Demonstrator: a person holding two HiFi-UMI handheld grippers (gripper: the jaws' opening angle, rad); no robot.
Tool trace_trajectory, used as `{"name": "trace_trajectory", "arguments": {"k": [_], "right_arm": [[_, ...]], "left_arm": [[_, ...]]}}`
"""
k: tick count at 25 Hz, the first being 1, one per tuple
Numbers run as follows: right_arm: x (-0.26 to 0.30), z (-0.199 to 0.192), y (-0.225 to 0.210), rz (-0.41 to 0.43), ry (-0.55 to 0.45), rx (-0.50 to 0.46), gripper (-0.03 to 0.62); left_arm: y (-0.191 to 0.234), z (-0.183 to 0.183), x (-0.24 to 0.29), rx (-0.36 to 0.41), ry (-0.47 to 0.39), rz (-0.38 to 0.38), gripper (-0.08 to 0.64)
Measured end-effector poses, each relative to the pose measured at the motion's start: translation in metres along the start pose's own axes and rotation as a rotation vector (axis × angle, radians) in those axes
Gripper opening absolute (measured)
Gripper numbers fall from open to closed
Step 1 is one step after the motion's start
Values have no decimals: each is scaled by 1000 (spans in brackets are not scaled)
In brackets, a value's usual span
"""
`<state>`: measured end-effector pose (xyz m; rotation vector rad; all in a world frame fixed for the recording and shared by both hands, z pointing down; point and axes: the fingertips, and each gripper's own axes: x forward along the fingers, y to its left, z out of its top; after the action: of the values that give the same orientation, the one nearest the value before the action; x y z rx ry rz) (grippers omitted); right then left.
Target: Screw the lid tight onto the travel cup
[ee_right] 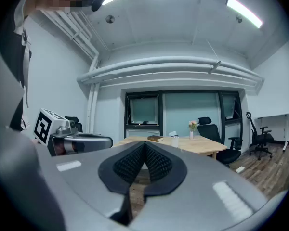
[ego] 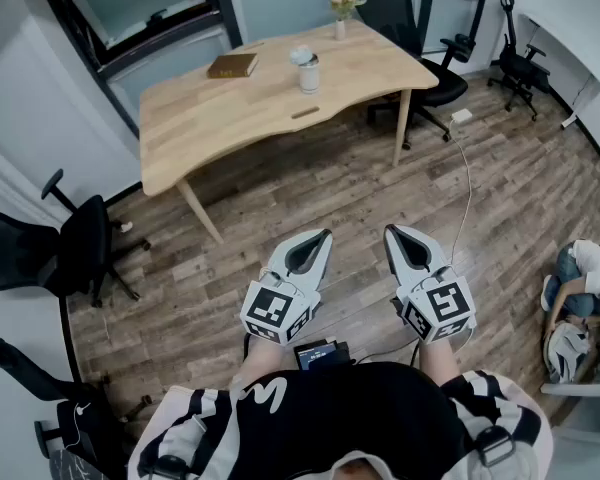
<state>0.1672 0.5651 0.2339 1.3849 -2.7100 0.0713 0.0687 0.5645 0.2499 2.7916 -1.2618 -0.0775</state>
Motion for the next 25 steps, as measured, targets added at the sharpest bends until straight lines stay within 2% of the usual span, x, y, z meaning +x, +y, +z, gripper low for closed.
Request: {"name": "trace_trajectory", "arguments": {"k": [4,7,10,14,19,25], "right_arm": [[17,7,17,8,-40,-37,0],[20,-4,33,34,-34,-49,0],[24,-11,43,30,-28,-36,0],[37,-7,52,25,-32,-72,0],[44,2,69,-11,-80,-60,0],[46,-5,89,-33,-68,-60,0]], "left_arm": [[27,6,-10,72,9,2,2],[40,2,-22,52,-5,35,2],[48,-2,-30,47,3,39,2],[63,-7,-34,46,5,44,2],[73,1,-47,46,-20,18,2],[73,-5,-64,39,-26,-13,2]]}}
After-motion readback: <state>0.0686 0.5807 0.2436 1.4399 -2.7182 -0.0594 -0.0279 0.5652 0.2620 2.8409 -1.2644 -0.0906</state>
